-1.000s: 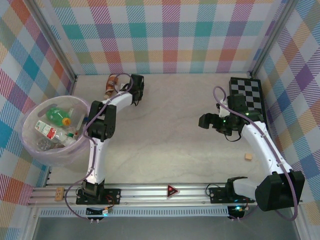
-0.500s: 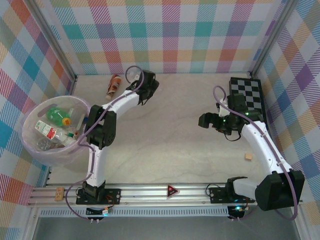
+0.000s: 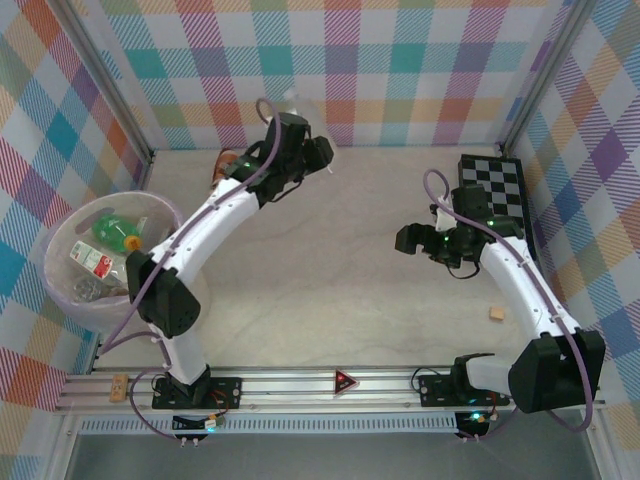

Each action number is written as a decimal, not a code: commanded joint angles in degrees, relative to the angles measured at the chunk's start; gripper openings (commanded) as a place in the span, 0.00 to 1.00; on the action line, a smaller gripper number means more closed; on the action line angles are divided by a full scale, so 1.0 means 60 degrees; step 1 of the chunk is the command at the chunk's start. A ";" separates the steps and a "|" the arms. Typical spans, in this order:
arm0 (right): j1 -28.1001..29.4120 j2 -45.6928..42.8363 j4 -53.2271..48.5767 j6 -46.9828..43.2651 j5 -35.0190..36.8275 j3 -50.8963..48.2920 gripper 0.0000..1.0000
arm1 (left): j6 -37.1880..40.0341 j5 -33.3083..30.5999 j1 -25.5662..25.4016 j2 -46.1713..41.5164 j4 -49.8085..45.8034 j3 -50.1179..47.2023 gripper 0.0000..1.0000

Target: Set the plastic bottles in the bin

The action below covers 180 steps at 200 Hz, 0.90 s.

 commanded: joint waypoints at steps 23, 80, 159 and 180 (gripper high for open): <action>0.0060 0.0236 0.0170 -0.0114 -0.0243 0.0344 0.97 | 0.2734 0.0261 0.0180 -0.0907 -0.4356 0.1820 0.28; 0.0071 0.0492 0.0311 -0.0124 -0.0347 0.0481 0.97 | 0.4329 -0.0462 0.0746 -0.2511 -0.7381 0.2422 0.12; 0.0060 0.0701 0.0662 -0.0141 -0.0474 0.0259 0.97 | 0.4481 -0.2896 0.2765 -0.4577 -1.0096 0.2699 0.00; 0.0061 0.0925 0.0791 -0.0120 -0.0694 0.0232 0.97 | 0.4495 -0.4031 0.3268 -0.4877 -1.0663 0.2551 0.01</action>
